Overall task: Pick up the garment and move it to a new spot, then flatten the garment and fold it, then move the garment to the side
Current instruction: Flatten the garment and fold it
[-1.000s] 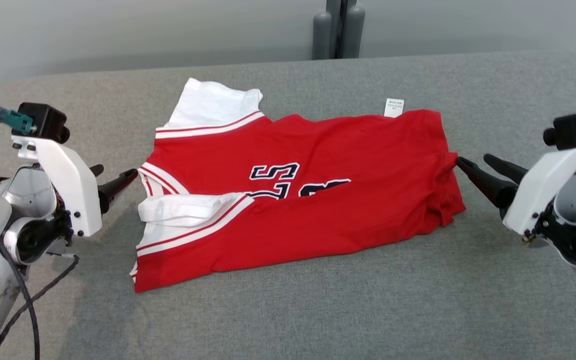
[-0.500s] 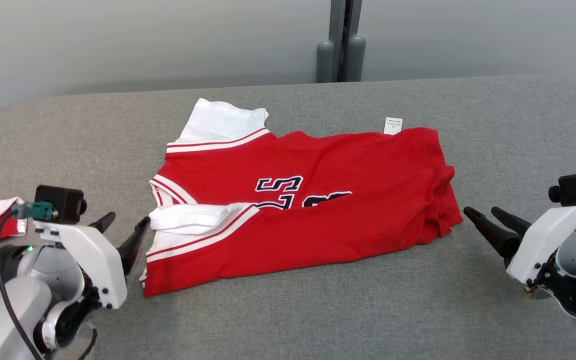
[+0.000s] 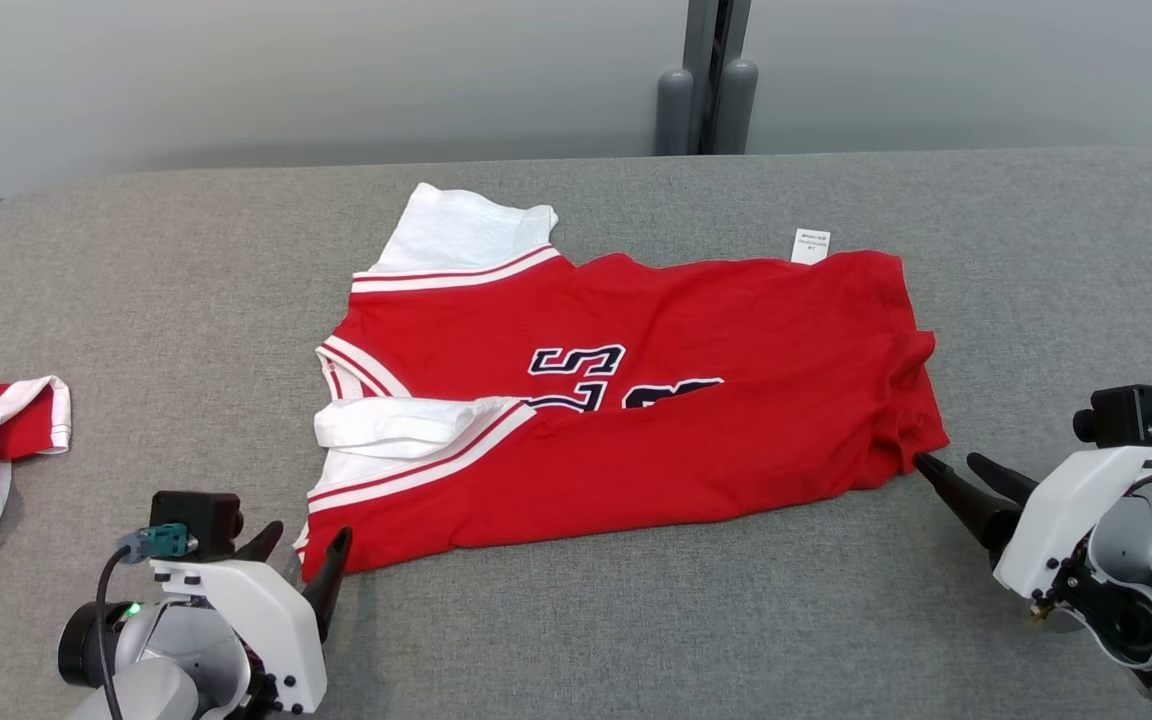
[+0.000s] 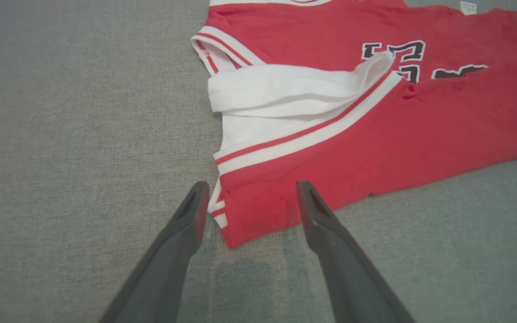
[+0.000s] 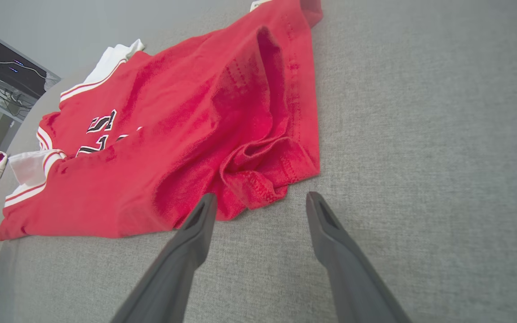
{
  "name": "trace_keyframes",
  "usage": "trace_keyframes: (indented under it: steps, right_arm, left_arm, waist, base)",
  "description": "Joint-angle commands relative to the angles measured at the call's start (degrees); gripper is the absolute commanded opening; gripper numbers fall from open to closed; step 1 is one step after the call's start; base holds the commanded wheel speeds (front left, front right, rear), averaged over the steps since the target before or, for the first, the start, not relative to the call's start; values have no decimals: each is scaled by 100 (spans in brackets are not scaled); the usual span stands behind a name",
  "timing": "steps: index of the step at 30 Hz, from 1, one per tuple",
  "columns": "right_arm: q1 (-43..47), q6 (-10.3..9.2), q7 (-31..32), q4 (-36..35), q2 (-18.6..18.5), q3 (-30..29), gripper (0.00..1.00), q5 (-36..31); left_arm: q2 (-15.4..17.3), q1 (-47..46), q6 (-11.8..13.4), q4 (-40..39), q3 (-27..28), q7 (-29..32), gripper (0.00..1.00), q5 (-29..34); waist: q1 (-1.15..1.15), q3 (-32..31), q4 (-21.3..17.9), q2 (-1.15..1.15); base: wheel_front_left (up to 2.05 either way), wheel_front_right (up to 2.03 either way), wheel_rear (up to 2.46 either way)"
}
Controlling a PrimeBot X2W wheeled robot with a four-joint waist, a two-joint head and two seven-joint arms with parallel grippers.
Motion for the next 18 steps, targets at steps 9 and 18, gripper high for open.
trace_keyframes:
  steps: [9,18]
  right_arm:
    - [-87,2,149,180,121,93,100,-113]
    - [-264,2,129,332,242,37,100,-247]
  left_arm:
    - [-205,-151,-14,711,-106,81,100,-20]
    - [-445,-303,-145,1316,-93,-94,100,-46]
  waist:
    - [0,13,-27,0]
    - [0,68,-32,0]
  base:
    - [0,0,0]
    - [0,0,0]
